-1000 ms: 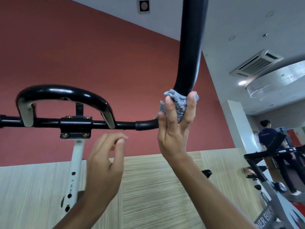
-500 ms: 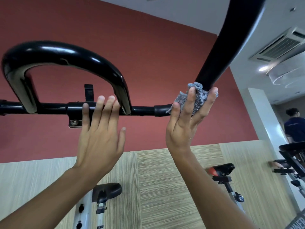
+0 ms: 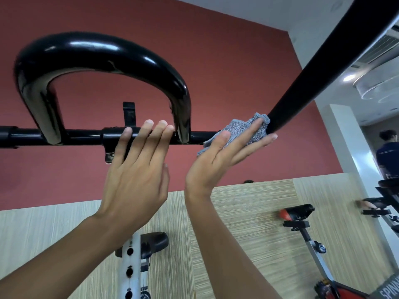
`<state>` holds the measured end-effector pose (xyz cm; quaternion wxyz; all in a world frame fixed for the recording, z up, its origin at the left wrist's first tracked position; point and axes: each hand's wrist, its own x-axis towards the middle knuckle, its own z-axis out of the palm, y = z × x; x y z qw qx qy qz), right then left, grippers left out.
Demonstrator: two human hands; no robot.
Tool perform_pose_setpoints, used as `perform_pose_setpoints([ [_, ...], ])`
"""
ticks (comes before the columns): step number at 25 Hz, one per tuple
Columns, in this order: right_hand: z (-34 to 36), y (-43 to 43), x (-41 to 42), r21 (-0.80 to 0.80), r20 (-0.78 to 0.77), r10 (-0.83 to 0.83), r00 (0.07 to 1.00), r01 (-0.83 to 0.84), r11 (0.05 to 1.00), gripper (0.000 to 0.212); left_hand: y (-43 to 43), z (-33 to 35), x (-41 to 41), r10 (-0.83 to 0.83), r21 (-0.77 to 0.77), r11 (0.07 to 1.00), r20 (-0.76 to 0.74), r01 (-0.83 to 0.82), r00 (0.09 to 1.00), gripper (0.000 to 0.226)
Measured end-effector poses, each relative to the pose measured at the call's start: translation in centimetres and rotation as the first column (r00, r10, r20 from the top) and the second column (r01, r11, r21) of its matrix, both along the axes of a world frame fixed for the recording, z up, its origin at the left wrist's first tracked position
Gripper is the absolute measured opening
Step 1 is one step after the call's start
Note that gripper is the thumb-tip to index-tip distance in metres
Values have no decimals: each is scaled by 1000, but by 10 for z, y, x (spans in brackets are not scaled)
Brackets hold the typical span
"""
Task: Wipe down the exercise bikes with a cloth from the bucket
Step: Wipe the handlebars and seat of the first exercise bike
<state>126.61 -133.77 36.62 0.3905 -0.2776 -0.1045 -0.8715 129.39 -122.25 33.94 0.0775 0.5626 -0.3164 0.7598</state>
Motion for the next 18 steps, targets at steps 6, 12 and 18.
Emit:
perform_pose_setpoints([
  [6, -5, 36, 5, -25, -49, 178, 983, -180, 983, 54, 24, 7, 3, 14, 54, 998, 8, -15, 1000, 58],
  [12, -26, 50, 11, -219, -180, 137, 974, -175, 960, 56, 27, 7, 2, -4, 80, 997, 10, 3, 1000, 56],
  [18, -61, 11, -21, -388, -320, -275, 907, 140, 911, 55, 21, 6, 0, -27, 56, 998, -22, 29, 999, 56],
])
